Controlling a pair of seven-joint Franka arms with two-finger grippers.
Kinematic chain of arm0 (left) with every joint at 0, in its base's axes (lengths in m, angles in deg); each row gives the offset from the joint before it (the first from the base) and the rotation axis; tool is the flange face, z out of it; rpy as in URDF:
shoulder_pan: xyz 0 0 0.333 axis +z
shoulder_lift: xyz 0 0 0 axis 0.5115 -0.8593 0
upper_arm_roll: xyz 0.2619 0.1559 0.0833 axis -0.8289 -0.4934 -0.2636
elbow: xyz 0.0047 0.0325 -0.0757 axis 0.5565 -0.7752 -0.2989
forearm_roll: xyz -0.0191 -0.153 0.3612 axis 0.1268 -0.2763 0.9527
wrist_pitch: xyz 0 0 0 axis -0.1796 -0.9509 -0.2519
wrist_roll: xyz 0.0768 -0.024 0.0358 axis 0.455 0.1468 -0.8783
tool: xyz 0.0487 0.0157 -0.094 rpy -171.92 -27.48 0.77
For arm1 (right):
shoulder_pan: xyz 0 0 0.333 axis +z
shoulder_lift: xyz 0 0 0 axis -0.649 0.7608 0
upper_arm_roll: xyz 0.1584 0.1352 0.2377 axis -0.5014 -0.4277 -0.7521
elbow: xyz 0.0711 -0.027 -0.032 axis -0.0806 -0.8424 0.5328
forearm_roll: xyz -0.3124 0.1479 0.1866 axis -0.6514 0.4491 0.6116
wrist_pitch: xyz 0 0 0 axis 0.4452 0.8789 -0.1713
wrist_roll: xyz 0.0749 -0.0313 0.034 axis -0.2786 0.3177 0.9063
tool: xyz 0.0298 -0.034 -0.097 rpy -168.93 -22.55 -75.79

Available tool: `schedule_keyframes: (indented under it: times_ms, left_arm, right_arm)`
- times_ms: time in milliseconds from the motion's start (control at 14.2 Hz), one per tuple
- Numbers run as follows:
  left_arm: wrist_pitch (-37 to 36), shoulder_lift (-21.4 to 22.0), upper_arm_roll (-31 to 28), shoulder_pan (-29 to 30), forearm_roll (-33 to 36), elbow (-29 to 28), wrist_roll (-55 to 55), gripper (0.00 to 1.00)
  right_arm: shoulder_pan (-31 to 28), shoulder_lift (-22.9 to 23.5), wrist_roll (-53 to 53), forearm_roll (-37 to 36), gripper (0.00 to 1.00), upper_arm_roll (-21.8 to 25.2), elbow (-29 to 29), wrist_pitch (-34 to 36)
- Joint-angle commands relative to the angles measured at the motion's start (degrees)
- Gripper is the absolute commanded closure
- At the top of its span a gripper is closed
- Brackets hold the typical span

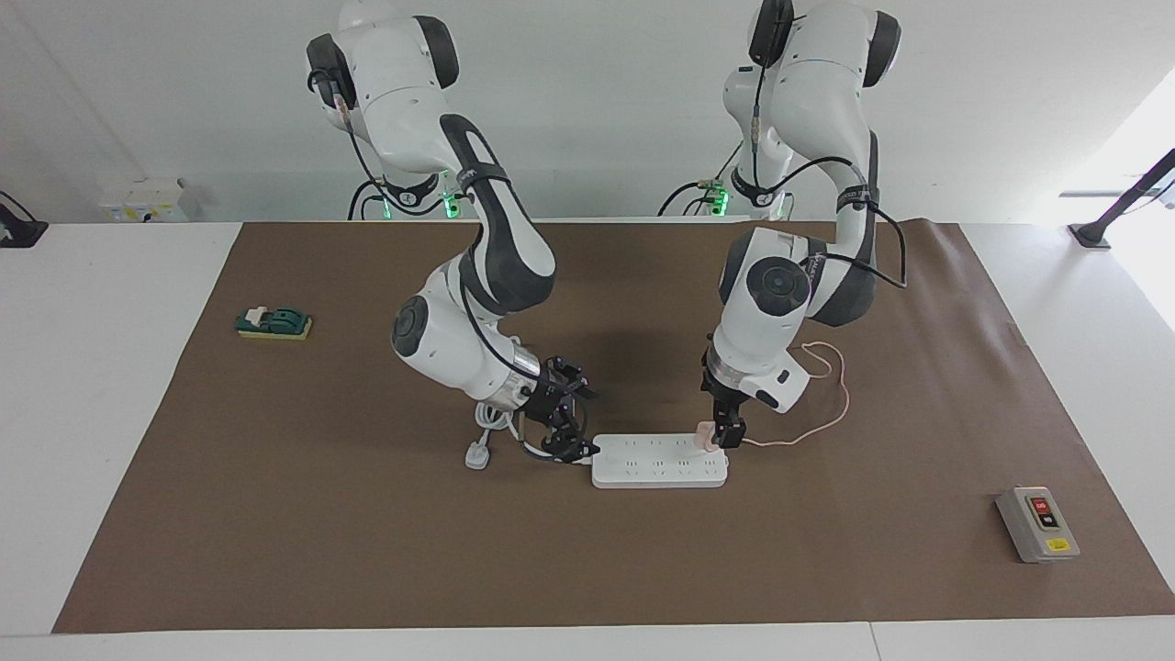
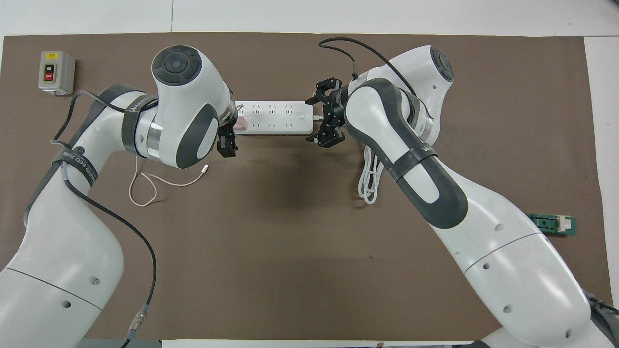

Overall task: Unplug charger and place it aside
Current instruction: 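Grasp the pink charger with the left gripper while the right gripper holds the strip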

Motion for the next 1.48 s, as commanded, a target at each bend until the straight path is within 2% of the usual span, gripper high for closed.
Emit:
schedule_keyframes:
  times_ms: [0, 281, 633, 1407]
  left_arm:
    - [0.9, -1.7, -0.7, -1.7, 2.5, 1.3, -3.7, 0.00]
    - [2.2, -2.6, -0.6, -1.8, 2.5, 1.3, -4.3, 0.00]
    - [2.6, -2.7, -0.6, -1.7, 2.6, 1.3, -4.1, 0.00]
    - [3.2, -2.7, -0.6, -1.5, 2.5, 1.1, -3.2, 0.00]
  right_arm:
    - [-0.2, 6.6, -1.1, 0.7, 0.00, -0.1, 9.0, 3.3]
    - [0.1, 11.1, -0.8, -0.1, 0.00, -0.1, 15.0, 4.0]
    - [0.2, 13.1, -0.2, -0.4, 0.00, 0.1, 16.5, 3.1]
    - [1.1, 14.4, 2.3, -1.9, 0.00, 0.0, 16.8, 1.0]
